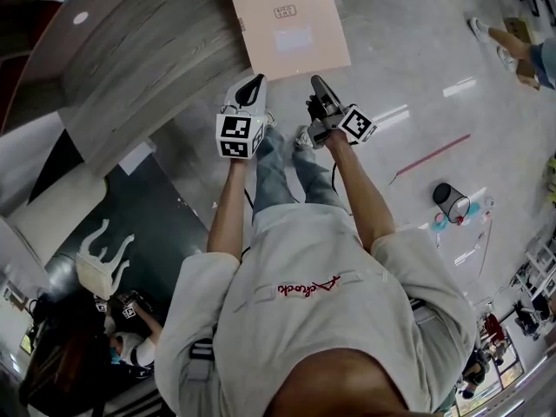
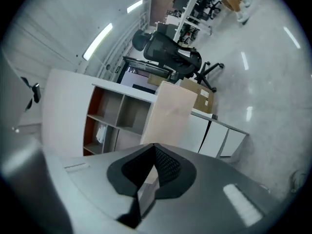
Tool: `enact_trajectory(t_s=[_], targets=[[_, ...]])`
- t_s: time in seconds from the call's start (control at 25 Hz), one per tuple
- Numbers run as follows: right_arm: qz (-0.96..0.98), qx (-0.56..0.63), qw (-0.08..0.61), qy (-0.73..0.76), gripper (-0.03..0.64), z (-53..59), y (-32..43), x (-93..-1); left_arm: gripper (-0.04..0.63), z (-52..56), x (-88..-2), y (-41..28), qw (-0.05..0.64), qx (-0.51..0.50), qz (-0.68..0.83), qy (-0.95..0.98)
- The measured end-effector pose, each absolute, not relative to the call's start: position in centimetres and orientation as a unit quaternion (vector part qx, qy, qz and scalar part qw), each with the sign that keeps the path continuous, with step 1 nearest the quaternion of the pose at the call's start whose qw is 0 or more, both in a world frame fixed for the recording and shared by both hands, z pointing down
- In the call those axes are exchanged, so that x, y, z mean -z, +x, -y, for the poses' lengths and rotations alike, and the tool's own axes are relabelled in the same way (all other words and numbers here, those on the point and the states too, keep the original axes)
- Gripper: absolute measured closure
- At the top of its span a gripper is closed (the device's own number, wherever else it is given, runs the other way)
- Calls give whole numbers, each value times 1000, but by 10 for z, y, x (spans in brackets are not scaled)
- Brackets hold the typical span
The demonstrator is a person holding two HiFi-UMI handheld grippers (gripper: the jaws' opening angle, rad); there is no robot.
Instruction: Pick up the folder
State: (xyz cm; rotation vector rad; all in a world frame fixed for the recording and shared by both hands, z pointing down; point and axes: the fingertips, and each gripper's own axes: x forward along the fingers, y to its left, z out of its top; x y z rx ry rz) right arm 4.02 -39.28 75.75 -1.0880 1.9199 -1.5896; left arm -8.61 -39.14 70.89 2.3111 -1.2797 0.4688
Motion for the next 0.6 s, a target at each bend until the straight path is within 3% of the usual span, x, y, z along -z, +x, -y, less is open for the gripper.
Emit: enact_trajectory(t_s=[0.32,0.4,0.6], targets=[[-635,596,336,-358,595,396,53,-764,597,393,-707,-79,221,-170,459,844],[-618,605,359,-351,473,397,56,-768,597,392,-706,-78,217,-172,458,845],[-614,611,382,-323,323,401,52,-767,597,390,-707,-78,215,-176,458,844]])
